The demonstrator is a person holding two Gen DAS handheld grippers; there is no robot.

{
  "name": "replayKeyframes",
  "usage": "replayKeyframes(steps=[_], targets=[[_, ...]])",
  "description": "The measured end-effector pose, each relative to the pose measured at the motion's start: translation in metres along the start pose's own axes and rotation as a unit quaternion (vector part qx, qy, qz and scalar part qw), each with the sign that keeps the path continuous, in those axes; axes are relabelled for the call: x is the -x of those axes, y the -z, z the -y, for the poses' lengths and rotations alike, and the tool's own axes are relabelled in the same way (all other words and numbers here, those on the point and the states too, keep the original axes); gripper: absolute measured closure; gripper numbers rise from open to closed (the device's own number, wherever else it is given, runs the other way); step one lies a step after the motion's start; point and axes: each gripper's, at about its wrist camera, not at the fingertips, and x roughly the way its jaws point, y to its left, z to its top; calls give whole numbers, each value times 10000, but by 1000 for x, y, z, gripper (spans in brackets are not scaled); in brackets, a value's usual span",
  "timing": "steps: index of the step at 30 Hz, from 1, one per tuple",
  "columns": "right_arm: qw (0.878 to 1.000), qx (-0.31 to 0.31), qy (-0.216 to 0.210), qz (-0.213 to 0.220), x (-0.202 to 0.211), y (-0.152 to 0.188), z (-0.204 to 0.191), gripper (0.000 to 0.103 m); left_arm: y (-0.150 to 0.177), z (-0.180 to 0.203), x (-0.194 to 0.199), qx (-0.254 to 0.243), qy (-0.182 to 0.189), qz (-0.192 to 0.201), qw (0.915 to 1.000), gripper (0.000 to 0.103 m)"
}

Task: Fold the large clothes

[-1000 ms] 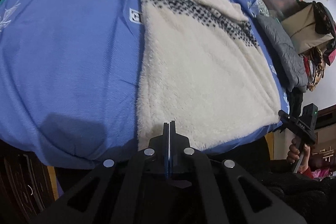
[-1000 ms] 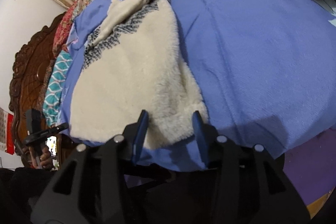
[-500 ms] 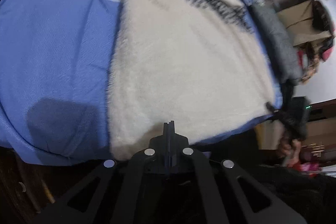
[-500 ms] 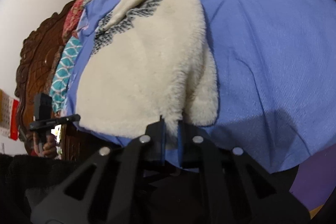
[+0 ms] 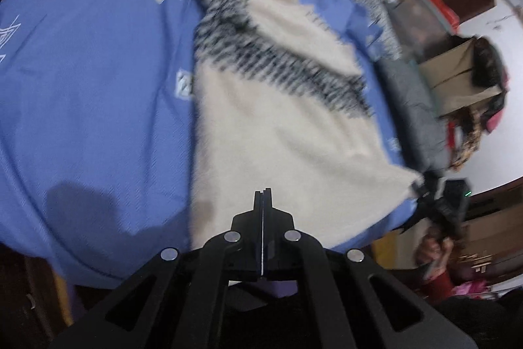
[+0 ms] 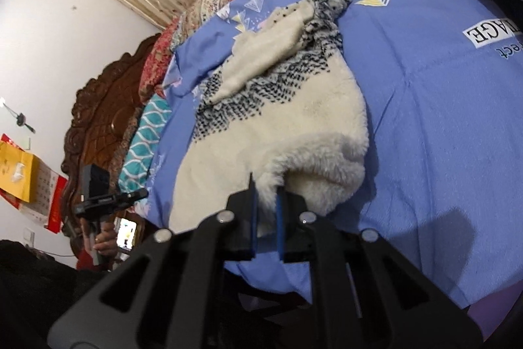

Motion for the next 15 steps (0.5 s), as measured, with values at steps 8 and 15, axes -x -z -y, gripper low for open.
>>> replayKeyframes(steps=[8, 15], targets=[[9997, -189, 98, -152, -10, 5, 9, 94, 13, -15, -34, -117, -370, -543, 9978, 79], [9996, -210, 128, -144, -10, 7, 9, 94, 23, -23, -48, -298, -554, -659, 9958, 75]])
